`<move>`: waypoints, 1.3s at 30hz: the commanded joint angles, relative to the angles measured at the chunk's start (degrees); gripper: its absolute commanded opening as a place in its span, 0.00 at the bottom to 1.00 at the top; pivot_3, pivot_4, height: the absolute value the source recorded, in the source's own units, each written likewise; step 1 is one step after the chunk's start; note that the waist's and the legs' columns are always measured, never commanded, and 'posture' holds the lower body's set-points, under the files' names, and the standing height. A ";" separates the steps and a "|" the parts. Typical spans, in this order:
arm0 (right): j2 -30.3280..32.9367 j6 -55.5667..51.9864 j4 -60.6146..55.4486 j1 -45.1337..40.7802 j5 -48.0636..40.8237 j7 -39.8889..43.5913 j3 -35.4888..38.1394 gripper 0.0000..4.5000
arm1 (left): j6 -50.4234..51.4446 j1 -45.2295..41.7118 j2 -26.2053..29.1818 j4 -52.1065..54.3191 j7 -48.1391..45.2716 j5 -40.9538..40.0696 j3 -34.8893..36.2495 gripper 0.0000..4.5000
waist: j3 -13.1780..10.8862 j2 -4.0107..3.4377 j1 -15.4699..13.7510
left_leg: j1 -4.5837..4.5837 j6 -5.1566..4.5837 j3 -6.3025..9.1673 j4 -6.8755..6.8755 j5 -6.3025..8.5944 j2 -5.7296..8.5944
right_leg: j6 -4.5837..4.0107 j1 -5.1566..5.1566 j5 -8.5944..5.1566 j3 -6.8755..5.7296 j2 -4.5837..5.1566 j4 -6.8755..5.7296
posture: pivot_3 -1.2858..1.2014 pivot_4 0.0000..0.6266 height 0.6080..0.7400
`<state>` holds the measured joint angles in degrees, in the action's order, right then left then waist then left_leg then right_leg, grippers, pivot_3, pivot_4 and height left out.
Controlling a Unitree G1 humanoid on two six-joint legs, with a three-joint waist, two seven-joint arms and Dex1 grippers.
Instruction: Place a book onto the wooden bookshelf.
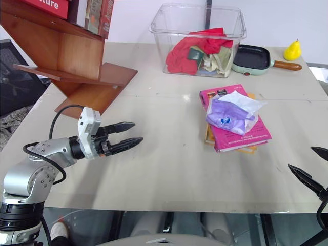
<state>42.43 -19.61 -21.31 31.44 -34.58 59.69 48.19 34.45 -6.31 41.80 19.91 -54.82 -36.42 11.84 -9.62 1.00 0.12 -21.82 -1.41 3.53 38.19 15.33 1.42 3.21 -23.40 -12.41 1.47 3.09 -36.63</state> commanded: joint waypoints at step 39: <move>13.62 -27.87 12.97 -53.55 12.00 -22.91 -31.61 0.01 | 1.17 -6.90 0.24 20.56 5.73 -16.02 -2.00 0.82 | -0.14 -0.04 -0.99 | -0.36 -0.11 0.01 0.06 0.07 0.05 | 0.22 -0.18 0.18 -0.10 0.00 0.31 | 0.52 0.24 1.00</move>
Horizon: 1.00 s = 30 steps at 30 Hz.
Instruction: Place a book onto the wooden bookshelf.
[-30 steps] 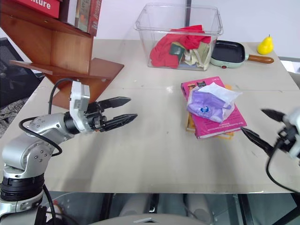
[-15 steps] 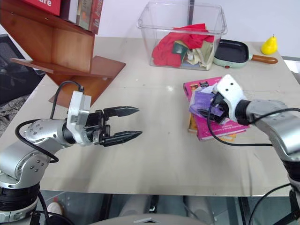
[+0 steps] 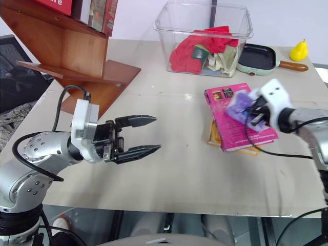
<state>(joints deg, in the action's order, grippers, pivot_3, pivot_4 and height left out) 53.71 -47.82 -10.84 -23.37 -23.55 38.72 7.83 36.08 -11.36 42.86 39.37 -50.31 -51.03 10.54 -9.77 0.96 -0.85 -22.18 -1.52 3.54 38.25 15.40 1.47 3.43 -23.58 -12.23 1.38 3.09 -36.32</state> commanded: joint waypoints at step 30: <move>0.37 6.06 11.82 -0.59 3.05 4.87 5.14 0.21 | -5.85 1.96 -4.53 -6.07 -0.93 4.55 -5.15 0.82 | -0.12 -0.26 1.66 | 0.27 -0.16 -0.42 0.02 0.09 -0.09 | 0.01 0.09 0.00 0.30 -0.10 -0.17 | 0.52 0.24 1.00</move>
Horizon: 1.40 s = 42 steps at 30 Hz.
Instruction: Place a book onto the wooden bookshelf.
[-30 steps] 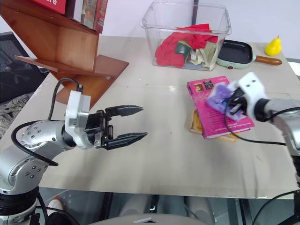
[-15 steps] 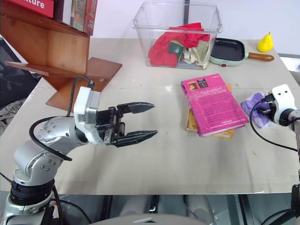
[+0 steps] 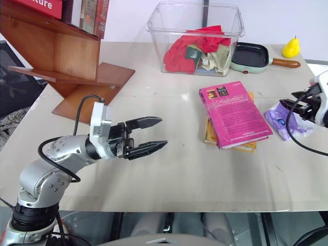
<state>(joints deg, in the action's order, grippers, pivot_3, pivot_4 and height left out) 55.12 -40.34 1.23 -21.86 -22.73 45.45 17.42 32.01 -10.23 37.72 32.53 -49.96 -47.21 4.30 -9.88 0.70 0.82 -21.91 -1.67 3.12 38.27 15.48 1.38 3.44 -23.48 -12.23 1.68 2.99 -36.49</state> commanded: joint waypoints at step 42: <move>-6.20 11.28 -24.94 31.62 -11.67 15.57 21.46 0.96 | 20.79 -14.40 -0.53 -17.83 10.56 -2.22 -1.51 0.82 | -0.03 -0.07 -1.27 | -0.33 0.00 0.43 0.03 0.00 0.07 | 0.03 -0.11 0.01 -0.40 0.08 0.03 | 0.52 0.24 1.00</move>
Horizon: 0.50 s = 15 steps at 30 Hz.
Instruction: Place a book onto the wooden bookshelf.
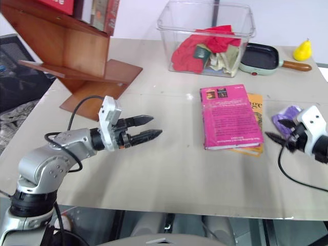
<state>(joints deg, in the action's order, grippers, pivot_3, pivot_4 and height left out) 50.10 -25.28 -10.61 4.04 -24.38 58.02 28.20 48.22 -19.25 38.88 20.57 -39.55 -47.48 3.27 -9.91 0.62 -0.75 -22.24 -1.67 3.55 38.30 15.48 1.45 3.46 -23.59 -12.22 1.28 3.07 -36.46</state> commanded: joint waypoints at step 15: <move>-17.25 -2.46 -45.04 30.78 -23.74 -10.61 23.76 0.98 | 24.41 -40.38 -26.73 -66.93 6.83 -0.94 6.56 0.82 | 0.07 0.36 1.49 | 0.37 0.01 -0.01 0.05 0.00 0.27 | 0.18 0.26 -0.13 0.14 -0.01 -0.19 | 0.52 0.24 1.00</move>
<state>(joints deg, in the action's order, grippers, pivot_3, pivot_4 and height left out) 33.15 -29.32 -53.10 33.79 -47.06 49.20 50.58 74.79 -57.25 13.26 -41.09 -32.53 -49.63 7.50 -9.83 0.98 0.75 -21.88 -1.65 3.53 38.32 15.48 1.71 3.64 -23.37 -12.35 1.44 3.06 -36.65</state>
